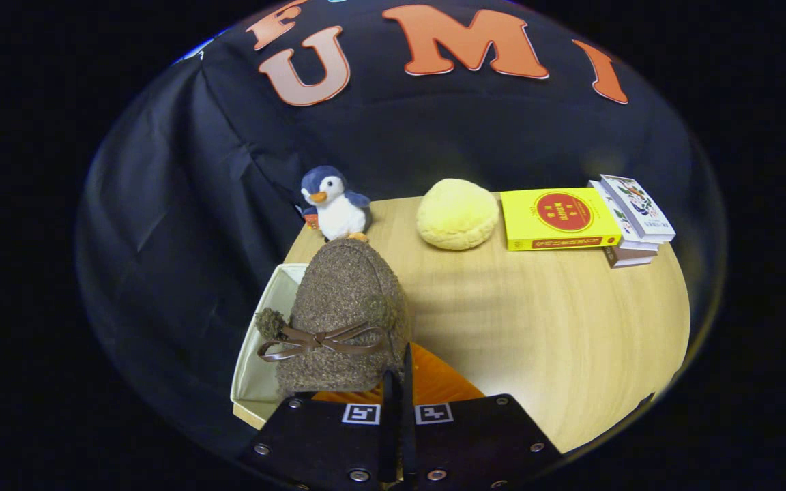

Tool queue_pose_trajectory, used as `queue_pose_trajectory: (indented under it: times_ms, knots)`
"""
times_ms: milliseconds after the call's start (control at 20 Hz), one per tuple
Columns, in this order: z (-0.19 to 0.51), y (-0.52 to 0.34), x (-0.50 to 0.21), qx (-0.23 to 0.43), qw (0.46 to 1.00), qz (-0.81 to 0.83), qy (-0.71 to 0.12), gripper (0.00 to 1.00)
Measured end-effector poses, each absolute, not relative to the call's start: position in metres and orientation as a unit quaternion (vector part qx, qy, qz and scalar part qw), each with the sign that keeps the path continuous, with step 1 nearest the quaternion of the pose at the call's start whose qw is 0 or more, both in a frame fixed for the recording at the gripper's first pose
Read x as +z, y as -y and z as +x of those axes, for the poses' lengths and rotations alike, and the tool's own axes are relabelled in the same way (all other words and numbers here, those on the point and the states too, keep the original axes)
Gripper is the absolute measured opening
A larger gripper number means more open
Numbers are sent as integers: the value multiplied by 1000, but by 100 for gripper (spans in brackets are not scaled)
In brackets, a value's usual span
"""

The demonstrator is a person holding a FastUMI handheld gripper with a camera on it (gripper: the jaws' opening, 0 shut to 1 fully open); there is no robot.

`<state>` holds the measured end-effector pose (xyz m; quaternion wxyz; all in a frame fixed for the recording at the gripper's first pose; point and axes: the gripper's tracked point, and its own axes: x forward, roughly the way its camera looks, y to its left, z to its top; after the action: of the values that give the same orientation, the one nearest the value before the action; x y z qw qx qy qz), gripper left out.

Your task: Open the storage box then place both shoes into the box .Put the left shoe in first, then the right shoe, with the right side of both shoes facing outward in a uniform manner.

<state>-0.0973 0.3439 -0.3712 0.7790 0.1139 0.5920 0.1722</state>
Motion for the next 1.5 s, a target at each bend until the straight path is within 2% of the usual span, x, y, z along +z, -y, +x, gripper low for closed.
queue_pose_trajectory:
  times_ms: [450, 650, 700, 900, 1100, 1500]
  knots:
    - [-108, -394, -402, 170, 755, 83, -627, 7]
    - [-128, -400, -405, 169, 725, 94, -661, 19]
    - [-126, -403, -401, 176, 725, 104, -658, 20]
    - [-115, -401, -367, 209, 729, 143, -637, 34]
    - [-95, -386, -323, 243, 757, 157, -585, 43]
    - [-66, -331, -233, 309, 811, 198, -456, 69]
